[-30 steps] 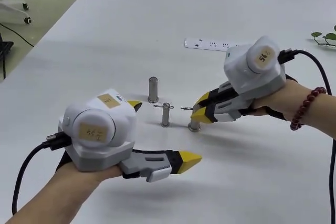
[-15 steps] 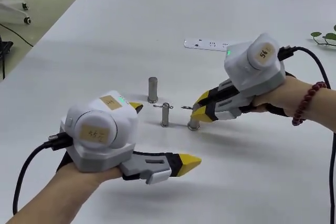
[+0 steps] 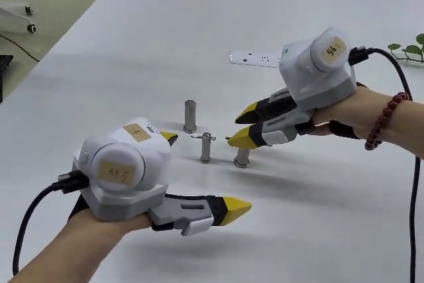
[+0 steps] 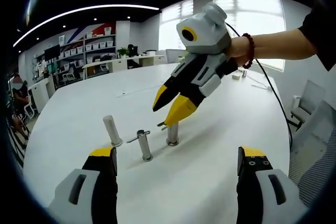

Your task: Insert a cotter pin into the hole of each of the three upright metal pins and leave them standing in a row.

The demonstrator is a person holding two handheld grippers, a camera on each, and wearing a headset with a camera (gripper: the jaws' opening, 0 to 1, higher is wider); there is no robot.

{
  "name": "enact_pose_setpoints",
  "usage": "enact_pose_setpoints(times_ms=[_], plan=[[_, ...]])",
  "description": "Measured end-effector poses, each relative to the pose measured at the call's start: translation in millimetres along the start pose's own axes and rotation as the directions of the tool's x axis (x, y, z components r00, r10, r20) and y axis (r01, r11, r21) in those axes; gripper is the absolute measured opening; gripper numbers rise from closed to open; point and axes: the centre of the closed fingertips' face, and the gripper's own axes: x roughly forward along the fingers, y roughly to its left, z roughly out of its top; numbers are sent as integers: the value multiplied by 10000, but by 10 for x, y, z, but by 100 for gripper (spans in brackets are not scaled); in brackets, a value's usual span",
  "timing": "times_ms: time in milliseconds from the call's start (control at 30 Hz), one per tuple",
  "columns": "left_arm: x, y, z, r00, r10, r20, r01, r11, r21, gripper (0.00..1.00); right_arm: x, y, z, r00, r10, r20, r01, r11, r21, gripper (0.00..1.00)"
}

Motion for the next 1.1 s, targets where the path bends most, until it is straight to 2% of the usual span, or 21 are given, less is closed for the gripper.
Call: enact_pose_setpoints(times_ms=[200,600,867,1100], plan=[[-6,2,39,9999,-26,150,28,10000,-83,95,52,-144,106,9991,-264,331,246,9982,553,25],[-13,33,58,9997,119,221,-115,9998,-169,95,283,-250,285,9930,-770,893,674,9921,1059,25],[-16,63,58,9995,181,243,-174,9995,-271,95,479,-381,344,9874,-1040,1191,871,9864,1397,27],[-13,55,40,9997,178,160,-172,9993,-322,94,590,-430,382,9831,-1268,1322,1046,9810,1631,29]])
